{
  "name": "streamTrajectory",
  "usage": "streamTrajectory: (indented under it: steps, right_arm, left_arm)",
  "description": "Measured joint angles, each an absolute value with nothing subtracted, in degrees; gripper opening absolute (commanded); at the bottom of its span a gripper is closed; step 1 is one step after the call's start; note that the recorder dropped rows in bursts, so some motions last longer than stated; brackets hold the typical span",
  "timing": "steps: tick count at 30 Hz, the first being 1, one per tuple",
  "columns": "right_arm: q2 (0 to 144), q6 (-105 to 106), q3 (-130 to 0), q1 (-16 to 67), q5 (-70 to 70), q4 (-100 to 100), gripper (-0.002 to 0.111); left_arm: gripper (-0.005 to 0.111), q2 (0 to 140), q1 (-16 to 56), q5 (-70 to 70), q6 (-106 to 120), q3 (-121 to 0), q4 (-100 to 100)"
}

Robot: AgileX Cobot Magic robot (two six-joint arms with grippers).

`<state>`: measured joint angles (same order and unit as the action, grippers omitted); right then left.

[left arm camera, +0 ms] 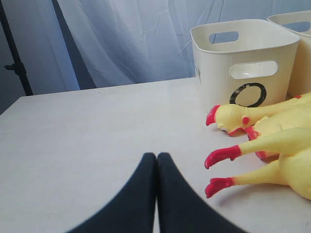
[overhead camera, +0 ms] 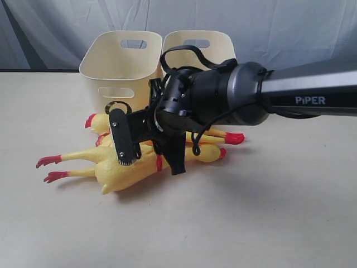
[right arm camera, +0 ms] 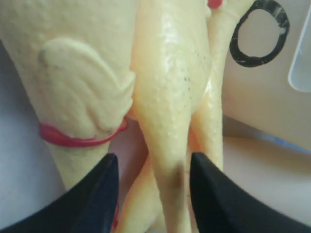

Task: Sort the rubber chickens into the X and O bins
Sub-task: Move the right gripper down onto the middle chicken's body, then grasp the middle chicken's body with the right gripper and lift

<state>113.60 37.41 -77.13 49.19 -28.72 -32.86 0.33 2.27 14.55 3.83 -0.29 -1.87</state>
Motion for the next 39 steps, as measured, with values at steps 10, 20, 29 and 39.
streamTrajectory:
  steps: [10,20,29,39]
  right_arm:
    - [114.6,28.9,-77.1,49.2,-28.8,-41.8,0.043]
    - [114.6,28.2,-77.1,49.2,-29.0,-42.4,0.01]
    - [114.6,28.2,-77.1,49.4,-29.4,-42.6,-0.001]
    - [112.8,27.6,-77.1,49.4,-30.6,-42.9,-0.001]
  left_arm:
    - [0.0,0.3,2.3,14.6,3.8,-0.3,-1.9]
    - [0.0,0.3,2.3,14.6,3.8,-0.3,-1.9]
    - [0.0,0.3,2.3,14.6,3.8,-0.3,-1.9]
    - [0.0,0.3,2.3,14.6,3.8,-0.3,-1.9]
